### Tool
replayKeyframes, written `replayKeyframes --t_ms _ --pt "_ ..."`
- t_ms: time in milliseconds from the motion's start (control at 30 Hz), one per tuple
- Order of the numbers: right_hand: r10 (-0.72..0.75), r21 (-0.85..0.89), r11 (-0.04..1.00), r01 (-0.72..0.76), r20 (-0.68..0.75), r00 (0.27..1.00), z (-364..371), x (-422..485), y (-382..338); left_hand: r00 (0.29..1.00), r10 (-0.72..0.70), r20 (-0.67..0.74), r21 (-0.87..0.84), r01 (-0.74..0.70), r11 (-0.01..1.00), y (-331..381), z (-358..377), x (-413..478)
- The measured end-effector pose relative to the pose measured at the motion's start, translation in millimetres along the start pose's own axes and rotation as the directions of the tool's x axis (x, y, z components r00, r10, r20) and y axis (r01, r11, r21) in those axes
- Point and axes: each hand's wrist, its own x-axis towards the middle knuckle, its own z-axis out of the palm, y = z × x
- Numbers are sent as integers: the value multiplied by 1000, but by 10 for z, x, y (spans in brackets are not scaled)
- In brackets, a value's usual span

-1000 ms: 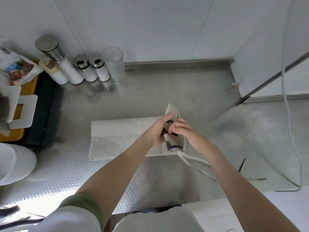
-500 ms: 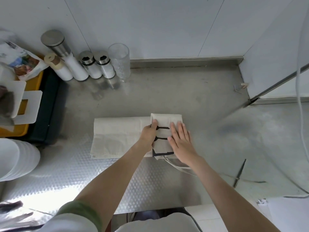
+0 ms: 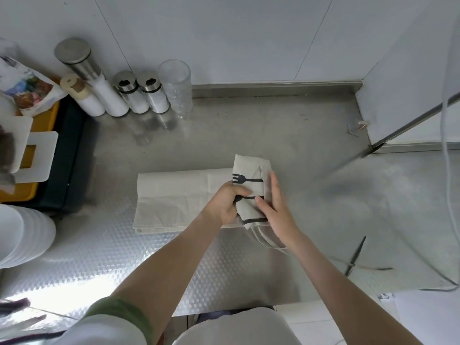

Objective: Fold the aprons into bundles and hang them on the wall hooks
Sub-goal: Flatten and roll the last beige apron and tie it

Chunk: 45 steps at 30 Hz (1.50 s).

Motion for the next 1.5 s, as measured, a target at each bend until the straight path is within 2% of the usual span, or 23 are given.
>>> replayKeyframes --t_ms 33,100,167,233,333,400,433,467,533,600,667,733,833,933,1033,1100,1200,1233,1300,1333,1400,1433,1500 --pt "27 140 990 -25 -11 1000 -9 -9 -48 1000 -11 12 -27 12 1000 20 23 -6" --pt "115 412 905 -106 1 993 -67 24 -134 999 -34 24 -100 37 994 56 60 -23" --pt "206 538 811 -231 107 973 -163 87 -222 999 -35 4 -173 35 984 75 97 -25" --pt "316 538 778 -323 109 943 -211 127 -272 999 -30 -35 -201 22 979 95 143 -26" --pt "341 399 873 -280 -90 936 -214 178 -215 993 11 -120 -137 -28 990 87 252 -57" --pt "326 323 910 -262 -163 931 -214 223 -161 965 146 -217 -17 -154 988 41 255 -46" --pt "330 308 914 -265 -185 926 -215 245 -137 941 239 -238 116 -216 969 18 223 -56" --pt "338 304 913 -270 -198 920 -220 267 -105 924 323 -205 293 -257 921 -15 173 -73" --pt "361 300 908 -292 -208 909 -227 296 -62 925 379 -16 584 -300 754 -100 34 -118" --pt "381 300 901 -312 -205 902 -222 311 -12 917 350 190 694 -378 613 -184 -125 -148" --pt "398 291 897 -333 -202 895 -217 324 29 893 340 296 794 -428 432 -250 -254 -139" --pt "415 271 894 -356 -203 887 -217 337 59 888 351 296 868 -403 290 -293 -299 -130" --pt "422 250 895 -371 -197 885 -227 337 52 884 375 280 901 -377 214 -330 -301 -113" --pt "393 231 908 -349 -187 900 -259 306 10 861 410 301 929 -362 80 -325 -256 -128" --pt "355 245 913 -327 -77 932 -283 269 6 845 449 292 945 -326 0 -325 -187 -141" --pt "339 203 925 -322 -55 939 -288 253 12 857 437 273 957 -290 -29 -308 -160 -161" --pt "303 118 949 -292 -92 949 -289 252 30 913 304 271 962 -266 -59 -252 -172 -200" --pt "294 97 953 -285 -98 951 -291 254 41 946 241 218 975 -223 -6 -233 -180 -206" --pt "284 66 958 -278 -102 953 -290 256 63 981 174 85 977 -116 180 -206 -184 -197" --pt "282 46 959 -279 -106 953 -285 257 69 982 184 49 973 -89 211 -208 -176 -187" --pt "281 19 959 -282 -135 950 -273 272 80 961 265 80 988 -112 108 -237 -157 -146" --pt "283 25 959 -283 -156 946 -273 282 80 948 300 103 987 -135 88 -264 -159 -116" --pt "292 47 956 -288 -184 939 -300 303 66 928 349 132 969 -194 150 -302 -155 -79"
